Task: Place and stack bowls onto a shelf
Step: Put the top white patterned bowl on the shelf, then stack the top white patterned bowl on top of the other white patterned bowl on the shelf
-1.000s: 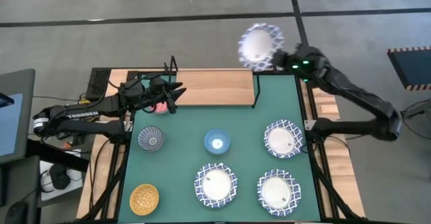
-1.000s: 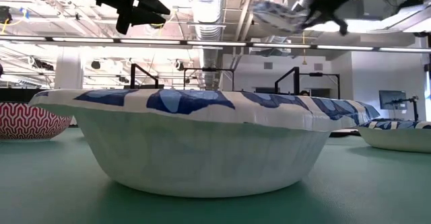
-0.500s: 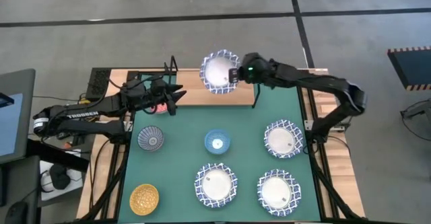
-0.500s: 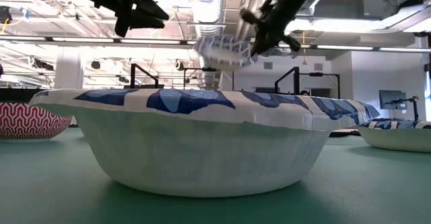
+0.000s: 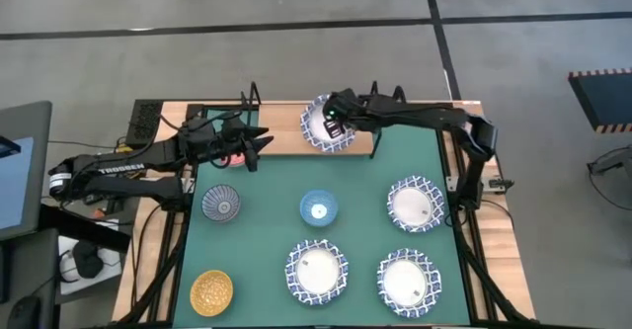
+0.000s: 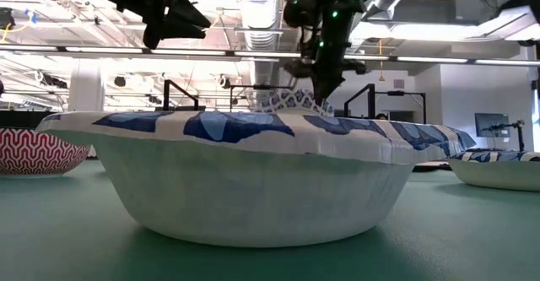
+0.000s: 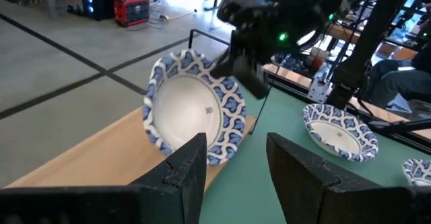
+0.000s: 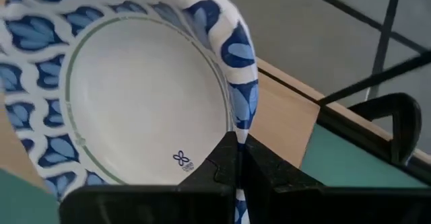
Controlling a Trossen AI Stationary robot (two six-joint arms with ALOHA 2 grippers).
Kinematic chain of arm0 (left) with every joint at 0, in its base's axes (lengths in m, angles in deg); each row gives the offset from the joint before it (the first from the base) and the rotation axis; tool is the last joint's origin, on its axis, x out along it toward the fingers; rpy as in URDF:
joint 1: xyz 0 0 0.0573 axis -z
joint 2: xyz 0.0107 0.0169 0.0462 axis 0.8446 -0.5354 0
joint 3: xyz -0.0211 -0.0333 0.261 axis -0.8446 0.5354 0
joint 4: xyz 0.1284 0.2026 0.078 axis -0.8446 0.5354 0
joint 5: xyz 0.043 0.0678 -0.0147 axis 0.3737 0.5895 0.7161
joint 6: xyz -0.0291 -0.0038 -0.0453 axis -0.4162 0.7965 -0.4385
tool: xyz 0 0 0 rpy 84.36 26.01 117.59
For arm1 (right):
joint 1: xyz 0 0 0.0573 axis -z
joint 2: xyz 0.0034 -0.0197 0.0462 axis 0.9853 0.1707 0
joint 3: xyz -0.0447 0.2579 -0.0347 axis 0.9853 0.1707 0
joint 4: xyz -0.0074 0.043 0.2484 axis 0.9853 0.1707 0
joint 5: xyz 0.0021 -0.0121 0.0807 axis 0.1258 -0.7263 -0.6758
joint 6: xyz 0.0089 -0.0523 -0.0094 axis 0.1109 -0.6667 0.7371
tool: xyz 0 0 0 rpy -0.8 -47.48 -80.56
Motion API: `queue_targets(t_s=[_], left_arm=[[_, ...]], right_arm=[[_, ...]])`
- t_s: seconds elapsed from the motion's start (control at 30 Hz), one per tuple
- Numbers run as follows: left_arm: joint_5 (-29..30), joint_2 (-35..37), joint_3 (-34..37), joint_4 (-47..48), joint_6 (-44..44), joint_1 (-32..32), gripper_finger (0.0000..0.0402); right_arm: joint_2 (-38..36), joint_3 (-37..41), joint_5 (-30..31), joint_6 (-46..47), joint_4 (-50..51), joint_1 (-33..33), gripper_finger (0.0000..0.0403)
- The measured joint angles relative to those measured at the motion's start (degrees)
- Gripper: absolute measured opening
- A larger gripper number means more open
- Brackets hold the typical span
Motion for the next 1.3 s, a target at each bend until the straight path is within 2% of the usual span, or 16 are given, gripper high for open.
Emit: queue_targets(t_s=[0.23,0.47,0.93,1.03,1.23,1.3], left_arm=[[0.02,-0.01,0.00,1.66,-3.44,0.00,0.0140],[0.11,-0.02,0.00,3.45,-3.54,0.00,0.0140],[0.73,-0.02,0.00,3.70,-3.67,0.00,0.0139],[0.69,-0.02,0.00,3.72,-4.38,0.00,0.0140],[0.70,-0.34,0.00,3.50,-4.07,0.00,0.0140],[0.69,-0.93,0.00,3.42,-3.63,0.00,0.0140]], right_arm=[[3.03,-1.91,3.47,0.04,5.62,0.14,0.0050],[2.04,-2.11,4.91,0.33,7.76,0.83,0.0074],[-2.31,-2.09,6.24,1.44,9.32,2.66,0.0213],[-5.17,-2.67,4.11,1.36,11.00,1.98,0.0222],[-11.58,-3.04,-10.42,-8.87,8.50,-0.44,0.0215],[-11.53,-3.04,-12.82,-10.74,7.56,-1.47,0.0207]])
